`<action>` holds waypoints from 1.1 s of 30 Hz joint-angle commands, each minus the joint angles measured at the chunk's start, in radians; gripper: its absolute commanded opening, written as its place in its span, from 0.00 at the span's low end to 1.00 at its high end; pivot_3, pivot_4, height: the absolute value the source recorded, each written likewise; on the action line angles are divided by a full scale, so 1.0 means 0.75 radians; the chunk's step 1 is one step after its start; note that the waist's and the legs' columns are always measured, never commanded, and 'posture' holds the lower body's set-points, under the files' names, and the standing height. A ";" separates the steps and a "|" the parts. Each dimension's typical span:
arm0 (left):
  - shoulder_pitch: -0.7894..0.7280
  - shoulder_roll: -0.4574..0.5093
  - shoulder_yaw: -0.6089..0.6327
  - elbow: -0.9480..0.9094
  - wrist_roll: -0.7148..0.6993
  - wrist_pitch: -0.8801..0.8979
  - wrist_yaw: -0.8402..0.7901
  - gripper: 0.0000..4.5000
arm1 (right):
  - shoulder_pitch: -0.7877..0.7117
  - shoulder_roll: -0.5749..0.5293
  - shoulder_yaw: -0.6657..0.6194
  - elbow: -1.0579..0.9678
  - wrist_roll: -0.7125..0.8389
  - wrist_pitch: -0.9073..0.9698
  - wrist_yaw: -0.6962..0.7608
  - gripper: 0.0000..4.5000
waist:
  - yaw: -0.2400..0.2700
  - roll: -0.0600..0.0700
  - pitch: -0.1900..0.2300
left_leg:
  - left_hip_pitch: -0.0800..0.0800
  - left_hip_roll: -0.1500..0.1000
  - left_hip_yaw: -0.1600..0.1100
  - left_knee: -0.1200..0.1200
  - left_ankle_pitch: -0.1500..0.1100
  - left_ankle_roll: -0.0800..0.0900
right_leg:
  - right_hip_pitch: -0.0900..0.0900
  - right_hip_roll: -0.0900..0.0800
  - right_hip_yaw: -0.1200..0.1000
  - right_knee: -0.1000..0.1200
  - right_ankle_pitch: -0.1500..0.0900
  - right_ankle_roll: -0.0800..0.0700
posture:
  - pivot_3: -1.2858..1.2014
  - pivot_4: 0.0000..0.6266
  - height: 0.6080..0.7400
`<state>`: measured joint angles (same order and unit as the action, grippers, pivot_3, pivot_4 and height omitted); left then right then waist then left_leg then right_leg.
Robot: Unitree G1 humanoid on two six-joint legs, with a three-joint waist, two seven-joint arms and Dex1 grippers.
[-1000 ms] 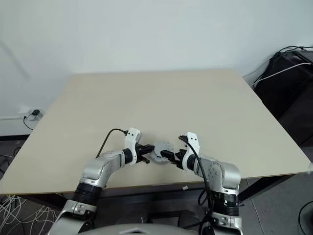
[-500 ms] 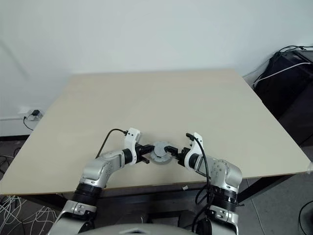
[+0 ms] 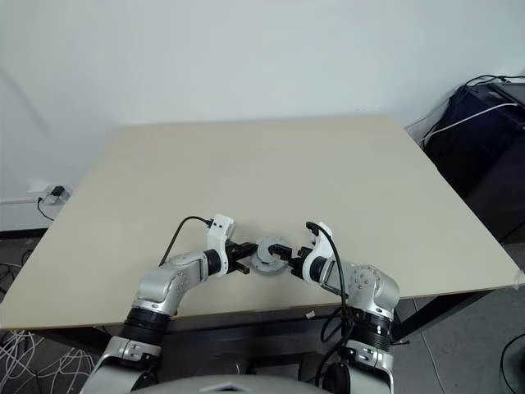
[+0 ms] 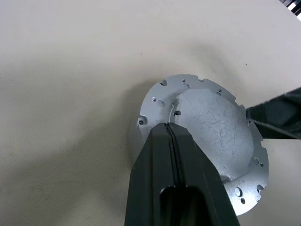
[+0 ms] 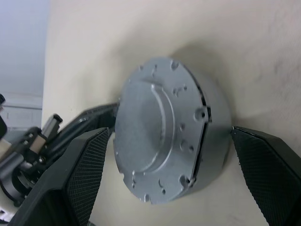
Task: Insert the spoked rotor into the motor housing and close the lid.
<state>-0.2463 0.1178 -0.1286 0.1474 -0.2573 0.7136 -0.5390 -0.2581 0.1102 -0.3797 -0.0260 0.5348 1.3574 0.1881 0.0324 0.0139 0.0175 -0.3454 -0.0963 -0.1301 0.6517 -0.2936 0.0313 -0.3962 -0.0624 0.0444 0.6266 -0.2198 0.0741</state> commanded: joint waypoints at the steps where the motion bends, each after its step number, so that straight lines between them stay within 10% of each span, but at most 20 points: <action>1: 0.016 -0.030 -0.056 0.002 -0.013 0.034 -0.017 0.00 | -0.005 0.073 0.017 0.054 0.008 -0.021 -0.043 0.99 | -0.001 0.000 0.000 | 0.000 0.000 0.000 0.000 0.000 0.000 | 0.000 0.000 0.000 0.000 0.000 0.000 | 0.52 0.00 1.00; 18: 0.033 -0.050 -0.030 0.003 -0.022 0.031 0.004 0.00 | 0.024 0.130 -0.058 -0.010 0.373 0.037 0.130 0.99 | -0.026 0.002 -0.001 | 0.001 0.001 0.000 -0.005 0.003 0.005 | -0.002 0.000 0.000 0.000 0.000 -0.001 | 0.52 0.00 1.00; 33: 0.045 -0.060 -0.016 0.001 -0.007 0.021 0.010 0.00 | -0.004 0.147 -0.058 0.152 0.266 -0.054 -0.128 0.99 | -0.027 0.003 -0.002 | 0.002 0.001 0.001 -0.004 0.003 0.005 | 0.000 0.000 0.000 0.000 -0.001 -0.001 | 0.52 0.00 1.00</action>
<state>-0.2209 0.0905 -0.0924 0.1371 -0.2549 0.7114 -0.5173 -0.2624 0.1204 -0.4406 0.0782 0.7182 1.3479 0.1043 0.0120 0.0163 0.0162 -0.3435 -0.0956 -0.1293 0.6489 -0.2908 0.0352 -0.3960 -0.0625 0.0446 0.6264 -0.2204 0.0738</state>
